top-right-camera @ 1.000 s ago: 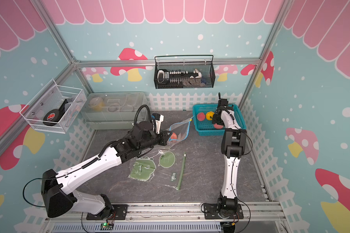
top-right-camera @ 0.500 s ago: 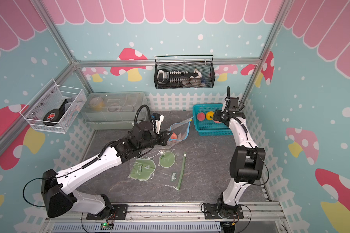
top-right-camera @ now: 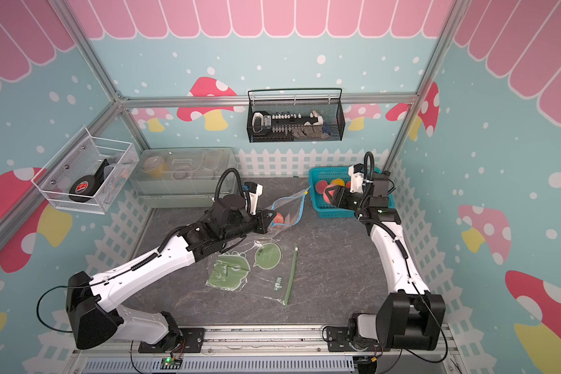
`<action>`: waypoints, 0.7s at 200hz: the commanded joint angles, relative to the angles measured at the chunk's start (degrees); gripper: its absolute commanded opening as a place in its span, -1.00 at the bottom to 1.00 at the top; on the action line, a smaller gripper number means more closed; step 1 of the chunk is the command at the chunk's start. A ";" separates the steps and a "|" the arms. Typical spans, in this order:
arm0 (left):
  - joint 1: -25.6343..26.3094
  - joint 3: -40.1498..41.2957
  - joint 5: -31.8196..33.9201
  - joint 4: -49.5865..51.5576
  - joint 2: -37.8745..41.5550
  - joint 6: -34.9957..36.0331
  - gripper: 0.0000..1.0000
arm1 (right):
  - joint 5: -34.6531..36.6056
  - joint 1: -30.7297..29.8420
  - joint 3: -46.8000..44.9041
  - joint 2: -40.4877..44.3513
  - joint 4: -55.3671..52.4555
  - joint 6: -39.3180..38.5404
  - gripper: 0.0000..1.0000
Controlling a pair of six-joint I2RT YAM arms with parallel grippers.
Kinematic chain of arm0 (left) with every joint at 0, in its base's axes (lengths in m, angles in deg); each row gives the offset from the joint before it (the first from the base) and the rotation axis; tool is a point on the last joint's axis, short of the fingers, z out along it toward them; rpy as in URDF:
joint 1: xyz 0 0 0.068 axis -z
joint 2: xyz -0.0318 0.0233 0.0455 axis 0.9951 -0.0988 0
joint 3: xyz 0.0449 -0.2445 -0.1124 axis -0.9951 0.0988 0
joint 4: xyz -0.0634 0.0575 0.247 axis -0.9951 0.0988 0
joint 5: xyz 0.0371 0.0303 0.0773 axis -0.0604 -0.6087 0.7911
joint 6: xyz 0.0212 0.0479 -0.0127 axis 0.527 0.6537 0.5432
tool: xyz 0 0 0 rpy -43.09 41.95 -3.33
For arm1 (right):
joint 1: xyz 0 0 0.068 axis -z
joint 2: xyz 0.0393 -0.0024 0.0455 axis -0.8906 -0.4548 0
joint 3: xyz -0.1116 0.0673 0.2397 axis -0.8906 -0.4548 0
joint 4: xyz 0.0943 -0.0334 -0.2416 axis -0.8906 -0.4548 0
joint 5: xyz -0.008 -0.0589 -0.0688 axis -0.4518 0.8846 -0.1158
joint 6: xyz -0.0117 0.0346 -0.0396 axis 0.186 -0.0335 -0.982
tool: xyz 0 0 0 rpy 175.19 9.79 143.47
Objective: Place the peach in a zip-top bag and seal the zipper
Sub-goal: Place the peach in the zipper food storage bag.
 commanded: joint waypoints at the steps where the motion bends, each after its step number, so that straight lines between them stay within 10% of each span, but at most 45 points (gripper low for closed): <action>1: -0.33 -0.83 -0.53 -1.43 -0.15 -0.86 -1.00 | -7.07 -2.55 -1.75 2.99 4.23 1.84 0.14; 140: -0.38 -2.72 -2.28 -1.56 -1.04 -1.17 -1.00 | -6.46 -19.79 -3.34 0.55 6.01 -2.60 0.13</action>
